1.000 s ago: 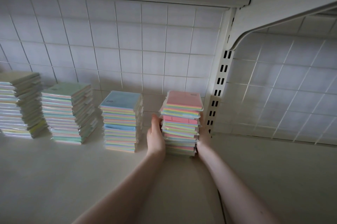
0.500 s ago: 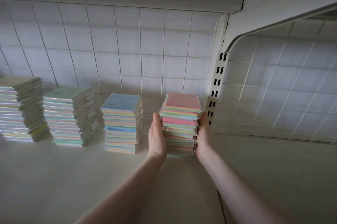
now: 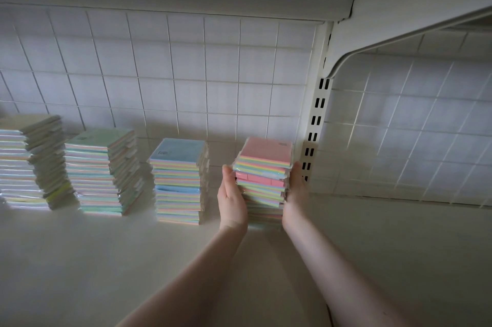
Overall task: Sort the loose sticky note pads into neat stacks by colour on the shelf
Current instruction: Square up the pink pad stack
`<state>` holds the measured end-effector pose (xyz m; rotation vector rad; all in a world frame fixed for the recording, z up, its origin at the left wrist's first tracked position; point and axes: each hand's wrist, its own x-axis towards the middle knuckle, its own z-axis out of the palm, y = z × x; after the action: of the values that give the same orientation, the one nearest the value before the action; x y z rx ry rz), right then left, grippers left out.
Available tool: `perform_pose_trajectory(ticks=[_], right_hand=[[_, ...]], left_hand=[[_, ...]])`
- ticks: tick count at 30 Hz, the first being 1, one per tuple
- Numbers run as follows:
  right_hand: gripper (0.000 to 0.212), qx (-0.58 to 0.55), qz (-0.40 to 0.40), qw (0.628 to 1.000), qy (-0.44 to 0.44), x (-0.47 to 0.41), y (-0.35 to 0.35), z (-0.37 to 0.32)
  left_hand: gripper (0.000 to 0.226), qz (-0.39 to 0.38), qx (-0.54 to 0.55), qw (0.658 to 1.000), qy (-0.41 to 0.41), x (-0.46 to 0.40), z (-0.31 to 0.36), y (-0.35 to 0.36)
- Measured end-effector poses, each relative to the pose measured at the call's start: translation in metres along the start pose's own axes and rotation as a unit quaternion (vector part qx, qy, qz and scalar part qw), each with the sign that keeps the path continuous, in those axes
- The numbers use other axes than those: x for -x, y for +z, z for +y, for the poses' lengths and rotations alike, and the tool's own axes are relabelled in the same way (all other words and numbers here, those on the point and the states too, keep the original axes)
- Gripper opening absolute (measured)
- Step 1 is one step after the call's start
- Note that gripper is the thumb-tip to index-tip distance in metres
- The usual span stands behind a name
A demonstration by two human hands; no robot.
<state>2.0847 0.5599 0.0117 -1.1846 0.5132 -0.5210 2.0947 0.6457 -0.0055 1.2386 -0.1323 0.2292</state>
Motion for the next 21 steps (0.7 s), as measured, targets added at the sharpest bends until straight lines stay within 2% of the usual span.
perform_pose_trajectory(ticks=[7,10,12,13,16,21], right_hand=[[0.046,0.006,0.003,1.000,0.020,-0.004,-0.003,-0.006],[0.045,-0.024,-0.006,1.000,-0.009,-0.001,-0.010,-0.002],[0.045,-0.030,-0.012,0.999,-0.024,0.006,-0.012,0.001],[0.048,-0.023,-0.025,0.999,-0.030,0.010,-0.011,0.002],[0.048,-0.014,-0.036,0.999,-0.038,0.019,-0.005,0.000],[0.053,0.032,-0.002,0.998,-0.058,0.022,-0.001,-0.005]], left_hand=[[0.041,-0.031,-0.028,0.999,0.019,-0.001,0.000,-0.009],[0.061,-0.055,-0.015,0.998,0.009,-0.012,-0.003,-0.015],[0.077,-0.072,0.000,0.997,-0.019,-0.015,0.001,-0.016],[0.079,-0.077,0.007,0.996,-0.036,-0.014,0.002,-0.015],[0.066,-0.086,0.004,0.995,-0.054,-0.006,0.004,-0.012],[0.061,-0.097,-0.016,0.994,-0.054,0.001,0.010,-0.011]])
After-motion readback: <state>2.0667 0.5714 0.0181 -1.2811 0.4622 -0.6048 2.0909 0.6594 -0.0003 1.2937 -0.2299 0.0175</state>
